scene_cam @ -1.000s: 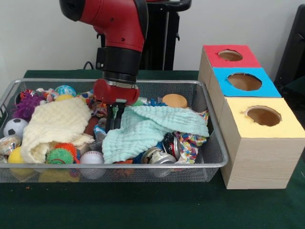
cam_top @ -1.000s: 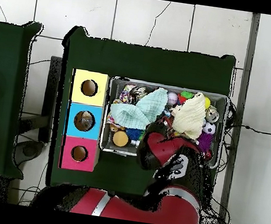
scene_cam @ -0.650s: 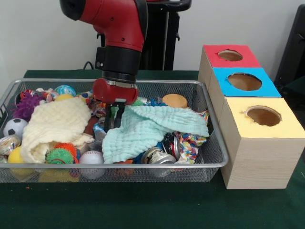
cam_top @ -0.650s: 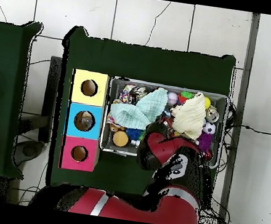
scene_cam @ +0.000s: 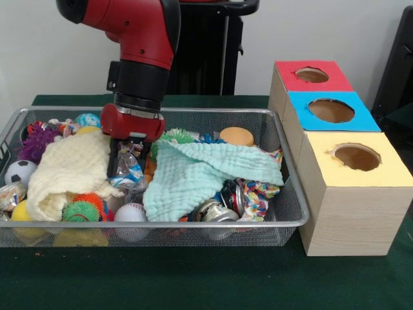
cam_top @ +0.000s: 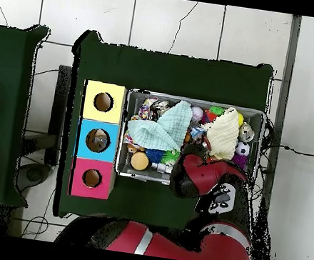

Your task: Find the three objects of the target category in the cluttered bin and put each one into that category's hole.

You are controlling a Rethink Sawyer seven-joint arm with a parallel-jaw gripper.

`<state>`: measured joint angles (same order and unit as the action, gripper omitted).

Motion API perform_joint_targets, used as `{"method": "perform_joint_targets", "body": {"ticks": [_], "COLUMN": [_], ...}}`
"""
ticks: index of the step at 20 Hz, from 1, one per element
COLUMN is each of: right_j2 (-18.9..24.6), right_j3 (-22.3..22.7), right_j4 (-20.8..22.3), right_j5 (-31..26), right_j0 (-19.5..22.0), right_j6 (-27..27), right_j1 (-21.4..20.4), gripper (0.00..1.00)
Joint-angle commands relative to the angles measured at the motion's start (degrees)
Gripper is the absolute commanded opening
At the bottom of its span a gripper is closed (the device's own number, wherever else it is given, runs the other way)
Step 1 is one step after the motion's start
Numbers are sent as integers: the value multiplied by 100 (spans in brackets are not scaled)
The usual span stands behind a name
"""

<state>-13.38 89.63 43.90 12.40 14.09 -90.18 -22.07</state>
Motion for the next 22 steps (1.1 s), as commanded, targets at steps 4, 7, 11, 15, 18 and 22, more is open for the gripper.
{"method": "perform_joint_targets", "body": {"ticks": [4,7,11,15,18,22], "right_j2": [661,863,861,1015,1609,2683], "right_j3": [-419,-322,-332,-236,47,748], "right_j4": [360,355,398,379,243,-186], "right_j5": [-1068,-995,-942,-1019,-1502,-2383], "right_j0": [326,514,493,595,1000,1785], "right_j6": [23,-103,-117,-151,4,402], "right_j1": [2,-55,-106,-192,-446,-1021], "gripper": [100,0,0,0,0,0]}}
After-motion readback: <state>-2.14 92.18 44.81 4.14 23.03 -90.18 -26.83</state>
